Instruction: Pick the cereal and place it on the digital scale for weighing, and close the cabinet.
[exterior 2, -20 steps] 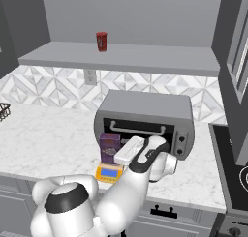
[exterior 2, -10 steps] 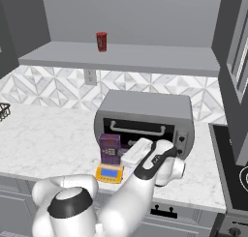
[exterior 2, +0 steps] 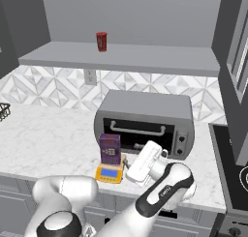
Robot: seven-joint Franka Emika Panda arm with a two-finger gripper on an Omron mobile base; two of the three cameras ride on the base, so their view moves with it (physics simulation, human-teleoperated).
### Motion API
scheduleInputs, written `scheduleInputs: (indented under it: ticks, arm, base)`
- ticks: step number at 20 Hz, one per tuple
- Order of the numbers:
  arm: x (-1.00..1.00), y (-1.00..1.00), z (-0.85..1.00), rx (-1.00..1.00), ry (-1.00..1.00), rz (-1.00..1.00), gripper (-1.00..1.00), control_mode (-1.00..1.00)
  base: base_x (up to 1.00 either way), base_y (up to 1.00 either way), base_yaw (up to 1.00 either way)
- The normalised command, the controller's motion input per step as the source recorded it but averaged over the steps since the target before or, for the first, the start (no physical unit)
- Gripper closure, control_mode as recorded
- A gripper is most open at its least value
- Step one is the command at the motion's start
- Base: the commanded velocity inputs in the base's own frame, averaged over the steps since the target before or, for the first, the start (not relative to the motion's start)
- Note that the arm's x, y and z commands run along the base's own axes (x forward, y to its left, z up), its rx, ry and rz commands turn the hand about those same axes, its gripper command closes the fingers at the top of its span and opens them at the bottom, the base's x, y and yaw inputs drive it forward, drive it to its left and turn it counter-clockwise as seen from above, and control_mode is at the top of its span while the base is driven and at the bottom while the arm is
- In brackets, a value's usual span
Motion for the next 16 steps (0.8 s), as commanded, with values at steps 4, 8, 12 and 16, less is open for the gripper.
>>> scheduleInputs:
  ticks: [4,8,12,16]
  arm:
    - [-0.89,0.25,0.66,0.09,-0.3,-0.16,-1.0,-1.0]
    - [-0.62,0.77,0.68,0.04,-0.29,-0.15,-1.0,-1.0]
    - [-0.14,0.09,0.57,0.16,-0.14,-0.07,-1.0,-1.0]
    - [-0.06,-0.3,0.51,0.39,-0.19,0.0,-1.0,-1.0]
  base:
    - [0.0,0.0,0.0]
    - [0.0,0.0,0.0]
    - [0.0,0.0,0.0]
    - [0.0,0.0,0.0]
